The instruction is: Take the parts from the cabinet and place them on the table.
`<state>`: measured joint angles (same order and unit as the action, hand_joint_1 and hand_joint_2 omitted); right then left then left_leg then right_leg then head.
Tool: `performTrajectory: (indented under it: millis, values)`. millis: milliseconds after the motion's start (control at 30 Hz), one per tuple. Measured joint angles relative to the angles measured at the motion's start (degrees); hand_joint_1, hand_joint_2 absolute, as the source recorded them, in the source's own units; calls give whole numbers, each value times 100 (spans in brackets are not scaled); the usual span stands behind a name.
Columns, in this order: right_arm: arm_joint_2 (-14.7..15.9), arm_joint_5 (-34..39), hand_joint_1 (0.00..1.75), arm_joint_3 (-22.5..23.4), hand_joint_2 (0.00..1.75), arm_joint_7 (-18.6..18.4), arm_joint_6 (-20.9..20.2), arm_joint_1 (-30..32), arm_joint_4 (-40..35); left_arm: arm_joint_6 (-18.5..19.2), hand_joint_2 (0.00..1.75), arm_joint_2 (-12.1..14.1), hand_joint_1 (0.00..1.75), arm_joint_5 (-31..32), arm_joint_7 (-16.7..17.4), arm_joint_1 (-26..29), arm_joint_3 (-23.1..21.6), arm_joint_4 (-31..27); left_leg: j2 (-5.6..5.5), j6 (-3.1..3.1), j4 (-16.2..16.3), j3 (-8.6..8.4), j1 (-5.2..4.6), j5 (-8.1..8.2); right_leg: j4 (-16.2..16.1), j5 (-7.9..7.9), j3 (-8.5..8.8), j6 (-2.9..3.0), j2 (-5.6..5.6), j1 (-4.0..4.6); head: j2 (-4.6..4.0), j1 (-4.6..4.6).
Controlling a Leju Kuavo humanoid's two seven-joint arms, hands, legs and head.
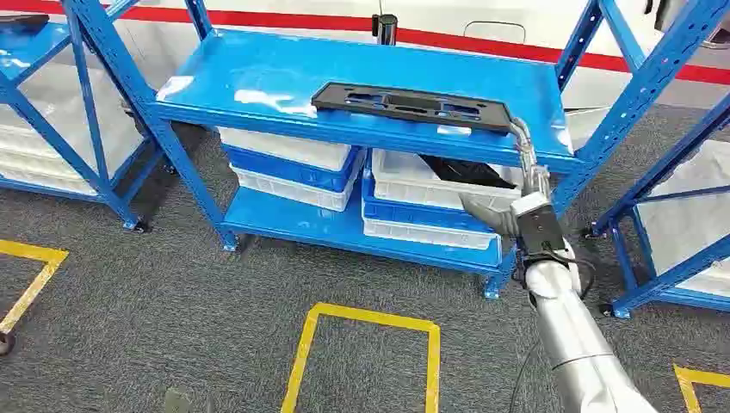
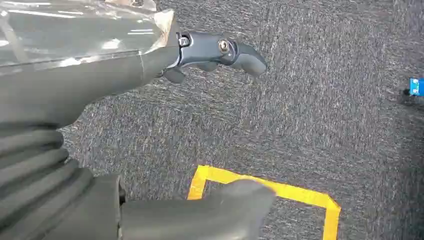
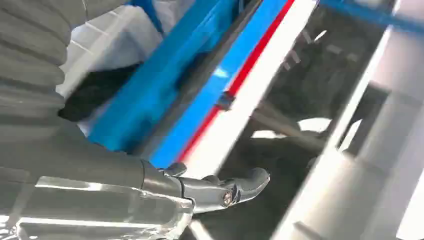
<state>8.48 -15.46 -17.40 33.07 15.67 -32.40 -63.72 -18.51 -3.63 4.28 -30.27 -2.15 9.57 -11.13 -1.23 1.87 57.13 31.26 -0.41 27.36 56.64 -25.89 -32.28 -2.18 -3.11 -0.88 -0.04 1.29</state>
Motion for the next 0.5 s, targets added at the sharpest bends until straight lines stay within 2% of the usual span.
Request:
performTrajectory:
  millis: [167, 500]
  values:
    - [-11, -793, 0, -619, 175, -262, -9, -275, -238, 0, 0, -4, 0, 70, 63, 0, -20, 7, -1, -1, 0, 0, 1, -1, 1, 0, -1, 0, 0, 0, 0, 0]
    - [-179, -2474, 0, -1700, 175, -877, 116, -775, -39, -2, 0, -9, 0, 234, 220, -19, -63, 7, -2, -2, 0, 3, 1, -2, 2, 0, -5, 0, 1, 0, 0, 0]
